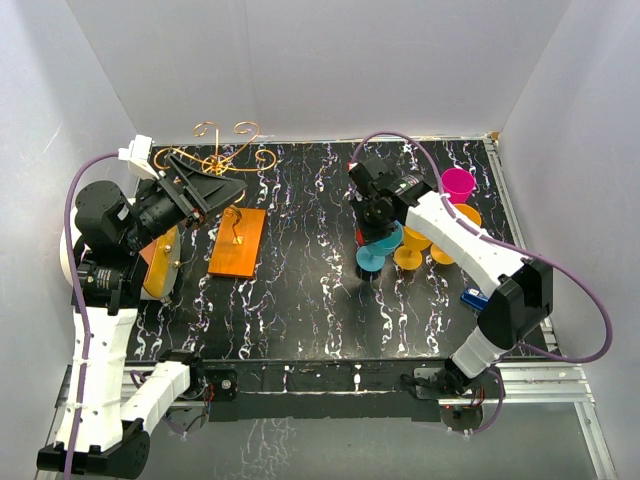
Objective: Take the wine glass off the wine glass rack
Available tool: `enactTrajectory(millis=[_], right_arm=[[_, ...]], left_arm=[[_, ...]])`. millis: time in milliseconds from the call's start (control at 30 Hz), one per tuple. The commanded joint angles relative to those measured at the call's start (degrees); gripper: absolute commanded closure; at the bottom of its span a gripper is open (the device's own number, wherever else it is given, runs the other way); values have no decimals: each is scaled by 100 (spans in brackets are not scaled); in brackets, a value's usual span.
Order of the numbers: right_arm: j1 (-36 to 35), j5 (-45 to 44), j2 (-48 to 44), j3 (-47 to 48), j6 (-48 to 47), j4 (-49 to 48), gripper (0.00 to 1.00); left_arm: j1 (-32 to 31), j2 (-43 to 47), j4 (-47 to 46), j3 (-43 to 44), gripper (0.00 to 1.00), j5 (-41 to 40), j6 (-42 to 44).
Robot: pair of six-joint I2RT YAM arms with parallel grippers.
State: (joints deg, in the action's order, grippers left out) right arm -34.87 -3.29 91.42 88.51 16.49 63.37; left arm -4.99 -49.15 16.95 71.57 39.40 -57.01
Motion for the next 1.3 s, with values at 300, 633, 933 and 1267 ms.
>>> enactTrajectory(millis=[300,633,933,1267], right_arm=[[-38,-395,230,104,-294,-218,100],[-43,-370,370,-52,-331,-323,100],[-43,-359,440,-82,-383,-431,95],[-39,-412,243,335,-480,-294,72]], left_arm=[[7,14,-88,60,1,75,-29],[7,3,-79,86,1,91,-38],[7,21,1,119,1,84,-48],[7,-68,129,380,1,37,55]])
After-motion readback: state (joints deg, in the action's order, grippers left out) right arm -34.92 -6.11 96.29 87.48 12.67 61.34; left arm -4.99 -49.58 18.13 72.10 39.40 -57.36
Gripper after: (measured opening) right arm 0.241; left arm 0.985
